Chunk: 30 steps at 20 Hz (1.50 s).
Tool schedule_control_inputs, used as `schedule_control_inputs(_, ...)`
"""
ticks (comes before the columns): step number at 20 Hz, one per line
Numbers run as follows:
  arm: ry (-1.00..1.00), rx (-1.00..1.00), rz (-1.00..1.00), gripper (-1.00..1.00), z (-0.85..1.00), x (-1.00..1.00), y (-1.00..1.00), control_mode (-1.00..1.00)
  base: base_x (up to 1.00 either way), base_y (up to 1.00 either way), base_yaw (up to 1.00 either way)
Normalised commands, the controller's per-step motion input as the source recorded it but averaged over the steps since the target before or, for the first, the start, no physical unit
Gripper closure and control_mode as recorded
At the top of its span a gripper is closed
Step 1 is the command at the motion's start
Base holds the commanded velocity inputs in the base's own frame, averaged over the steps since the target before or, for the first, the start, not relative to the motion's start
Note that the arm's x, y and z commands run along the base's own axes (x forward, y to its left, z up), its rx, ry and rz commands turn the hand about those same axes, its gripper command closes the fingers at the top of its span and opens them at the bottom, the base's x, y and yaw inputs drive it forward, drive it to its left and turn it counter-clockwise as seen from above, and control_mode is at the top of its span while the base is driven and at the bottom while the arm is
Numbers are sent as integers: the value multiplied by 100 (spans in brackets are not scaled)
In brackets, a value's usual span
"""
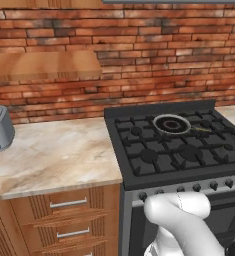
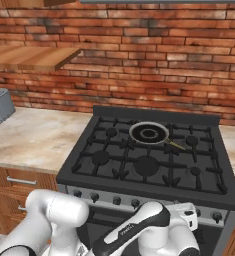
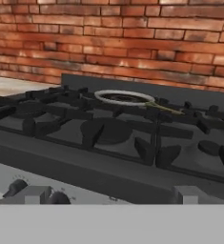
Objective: Turn on the rear center burner of the stove.
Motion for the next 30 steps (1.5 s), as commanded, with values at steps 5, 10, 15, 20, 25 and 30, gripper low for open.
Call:
schedule_control_inputs(5, 0, 0, 0, -100, -32, 0, 0, -100, 0, 0, 0)
schedule_control_inputs(10, 1, 2, 0, -100, -48, 18, 2, -100, 0, 0, 0)
schedule_control_inputs(15, 0, 6, 0, -100, -30, 5, 0, -100, 0, 0, 0)
schedule_control_inputs(20, 0, 5, -1, -100, -24, 4, -19, -100, 0, 0, 0)
schedule_control_inputs(25, 0, 6, -5, -100, -14, 18, -28, -100, 0, 0, 0)
schedule_control_inputs(30, 0, 0, -10, -100, -20, 31, -16, -100, 0, 0, 0)
